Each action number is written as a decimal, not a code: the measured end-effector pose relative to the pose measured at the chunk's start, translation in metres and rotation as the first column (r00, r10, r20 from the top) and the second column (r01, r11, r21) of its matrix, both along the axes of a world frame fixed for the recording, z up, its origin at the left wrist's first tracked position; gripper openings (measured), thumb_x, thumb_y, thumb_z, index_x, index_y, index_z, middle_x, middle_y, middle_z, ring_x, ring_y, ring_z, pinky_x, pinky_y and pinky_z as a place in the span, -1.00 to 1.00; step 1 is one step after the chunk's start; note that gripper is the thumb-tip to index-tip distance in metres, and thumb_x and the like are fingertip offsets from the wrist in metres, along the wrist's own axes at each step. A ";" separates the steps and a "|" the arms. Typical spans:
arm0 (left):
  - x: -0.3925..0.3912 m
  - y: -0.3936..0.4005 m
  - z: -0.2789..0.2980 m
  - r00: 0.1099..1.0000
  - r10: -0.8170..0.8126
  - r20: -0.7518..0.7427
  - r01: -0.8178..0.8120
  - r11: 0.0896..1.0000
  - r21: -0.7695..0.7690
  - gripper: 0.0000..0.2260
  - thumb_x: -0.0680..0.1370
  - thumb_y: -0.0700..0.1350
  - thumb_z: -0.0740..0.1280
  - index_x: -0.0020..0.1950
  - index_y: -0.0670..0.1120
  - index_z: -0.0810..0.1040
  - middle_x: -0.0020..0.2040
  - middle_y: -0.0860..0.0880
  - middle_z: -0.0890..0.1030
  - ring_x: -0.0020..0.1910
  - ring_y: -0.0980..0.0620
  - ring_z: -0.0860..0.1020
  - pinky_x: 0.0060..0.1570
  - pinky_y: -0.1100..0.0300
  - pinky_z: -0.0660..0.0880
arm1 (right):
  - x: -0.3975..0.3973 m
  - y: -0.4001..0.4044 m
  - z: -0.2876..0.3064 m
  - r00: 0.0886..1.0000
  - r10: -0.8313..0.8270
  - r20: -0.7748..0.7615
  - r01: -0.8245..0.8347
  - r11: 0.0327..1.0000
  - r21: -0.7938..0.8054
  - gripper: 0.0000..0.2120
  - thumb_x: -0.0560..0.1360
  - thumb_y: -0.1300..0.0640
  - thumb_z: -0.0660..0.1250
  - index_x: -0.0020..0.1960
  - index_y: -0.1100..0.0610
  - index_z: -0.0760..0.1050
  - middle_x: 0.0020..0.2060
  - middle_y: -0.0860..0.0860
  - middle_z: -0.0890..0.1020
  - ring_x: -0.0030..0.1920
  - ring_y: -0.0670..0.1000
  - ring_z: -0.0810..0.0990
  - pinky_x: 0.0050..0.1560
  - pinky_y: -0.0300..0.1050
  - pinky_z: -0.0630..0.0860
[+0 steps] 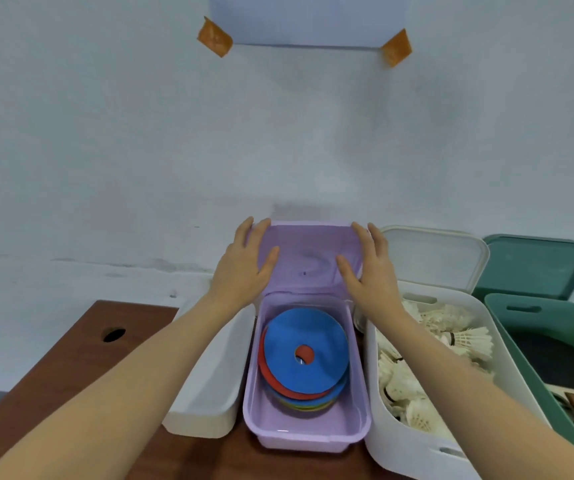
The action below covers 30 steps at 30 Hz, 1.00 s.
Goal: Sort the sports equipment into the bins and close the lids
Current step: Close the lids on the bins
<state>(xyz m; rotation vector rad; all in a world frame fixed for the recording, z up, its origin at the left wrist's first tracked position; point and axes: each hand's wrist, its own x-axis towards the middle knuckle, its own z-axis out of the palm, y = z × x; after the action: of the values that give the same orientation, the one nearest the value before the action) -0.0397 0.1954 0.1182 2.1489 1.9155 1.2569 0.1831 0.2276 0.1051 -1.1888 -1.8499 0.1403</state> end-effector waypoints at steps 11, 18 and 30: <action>-0.004 -0.085 -0.055 1.000 -0.020 -0.001 0.020 0.998 -0.060 -0.52 0.56 0.17 0.11 0.37 -0.08 0.39 0.34 -0.11 0.33 0.16 -0.13 0.46 0.08 0.05 0.47 | 0.013 -0.092 -0.051 0.974 -0.112 0.196 0.119 0.993 -0.021 -0.52 0.52 -0.21 -0.03 0.29 -0.02 0.41 0.23 -0.01 0.45 0.18 -0.01 0.43 0.20 -0.08 0.12; -0.006 -0.118 -0.121 0.985 -0.125 -0.119 0.096 0.969 -0.228 -0.39 0.49 0.22 0.08 0.29 -0.20 0.50 0.29 -0.27 0.46 0.10 -0.31 0.52 0.14 -0.07 0.44 | 0.015 -0.139 -0.115 0.931 -0.157 0.331 0.181 0.982 -0.044 -0.63 0.55 -0.07 0.07 0.20 0.04 0.50 0.17 0.19 0.54 0.06 0.18 0.58 0.13 0.00 0.19; 0.009 -0.146 -0.174 0.944 -0.166 -0.285 0.068 0.944 -0.323 -0.59 0.46 0.09 0.16 -0.02 -0.18 0.63 0.03 -0.16 0.63 -0.09 -0.13 0.64 -0.14 -0.01 0.55 | -0.014 -0.176 -0.171 0.906 -0.099 0.412 0.163 0.979 -0.124 -0.60 0.39 0.23 0.24 0.22 0.11 0.46 0.22 0.20 0.53 0.06 0.17 0.60 -0.02 0.13 0.49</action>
<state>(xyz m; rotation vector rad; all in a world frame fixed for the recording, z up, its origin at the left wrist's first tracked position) -0.0305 0.0496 -0.0555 2.3497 1.8891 0.5752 0.1695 0.0516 -0.0657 -1.5390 -2.1356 -0.0434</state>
